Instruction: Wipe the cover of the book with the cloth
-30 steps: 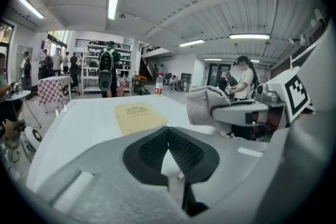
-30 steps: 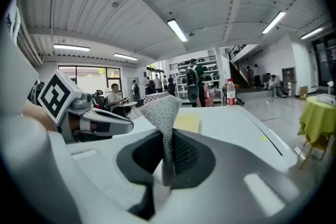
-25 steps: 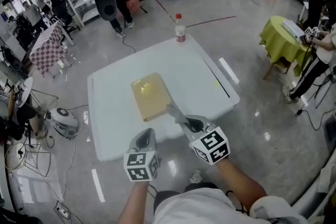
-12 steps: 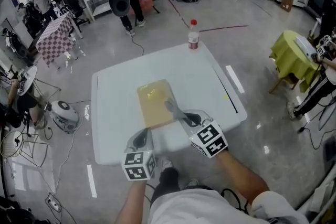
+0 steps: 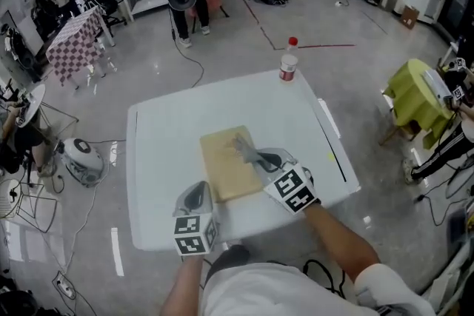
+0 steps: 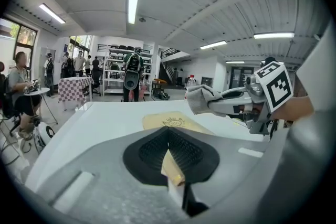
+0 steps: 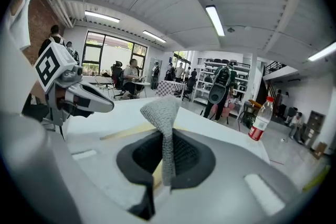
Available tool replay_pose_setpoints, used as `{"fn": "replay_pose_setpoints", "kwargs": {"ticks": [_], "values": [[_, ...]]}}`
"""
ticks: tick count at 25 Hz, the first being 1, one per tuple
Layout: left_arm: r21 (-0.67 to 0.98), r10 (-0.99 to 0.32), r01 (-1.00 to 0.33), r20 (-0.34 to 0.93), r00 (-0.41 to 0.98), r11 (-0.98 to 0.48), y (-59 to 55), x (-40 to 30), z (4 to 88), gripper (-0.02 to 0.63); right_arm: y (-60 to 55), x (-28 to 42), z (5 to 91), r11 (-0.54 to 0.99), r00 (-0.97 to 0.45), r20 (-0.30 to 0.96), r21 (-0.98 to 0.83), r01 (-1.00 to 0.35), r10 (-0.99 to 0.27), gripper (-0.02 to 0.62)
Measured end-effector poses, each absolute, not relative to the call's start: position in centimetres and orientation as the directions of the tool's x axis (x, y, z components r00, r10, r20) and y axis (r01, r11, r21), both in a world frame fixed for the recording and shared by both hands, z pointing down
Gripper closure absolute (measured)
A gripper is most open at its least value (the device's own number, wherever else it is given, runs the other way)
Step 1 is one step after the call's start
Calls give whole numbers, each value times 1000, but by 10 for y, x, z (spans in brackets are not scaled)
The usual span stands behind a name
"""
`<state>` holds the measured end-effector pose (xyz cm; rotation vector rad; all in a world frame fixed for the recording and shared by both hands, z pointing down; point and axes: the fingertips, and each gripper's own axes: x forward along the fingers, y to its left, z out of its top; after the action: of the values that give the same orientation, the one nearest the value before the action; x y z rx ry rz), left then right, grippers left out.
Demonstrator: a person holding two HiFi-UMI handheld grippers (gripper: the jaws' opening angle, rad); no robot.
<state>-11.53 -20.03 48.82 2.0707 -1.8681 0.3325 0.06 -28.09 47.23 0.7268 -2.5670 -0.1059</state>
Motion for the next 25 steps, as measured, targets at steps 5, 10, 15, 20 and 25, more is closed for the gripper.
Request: {"fn": "replay_pose_setpoints", "kwargs": {"ticks": [5, 10, 15, 20, 25], "values": [[100, -914, -990, 385, 132, -101, -226, -128, 498, 600, -317, -24, 484, 865, -737, 451, 264, -428, -502, 578], [134, -919, -986, 366, 147, -104, -246, -142, 501, 600, -358, -45, 491, 849, -702, 483, 366, -381, -523, 578], [160, -914, -979, 365, 177, -126, -253, -144, 508, 600, -384, -62, 510, 844, -673, 521, 422, -331, -525, 578], [162, -914, -977, 357, 191, -140, -257, -146, 509, 600, -387, -70, 526, 871, -670, 565, 392, -297, -482, 578], [172, -915, -978, 364, 173, -117, -253, -145, 509, 600, -370, -71, 530, 893, -682, 583, 365, -265, -441, 578]]}}
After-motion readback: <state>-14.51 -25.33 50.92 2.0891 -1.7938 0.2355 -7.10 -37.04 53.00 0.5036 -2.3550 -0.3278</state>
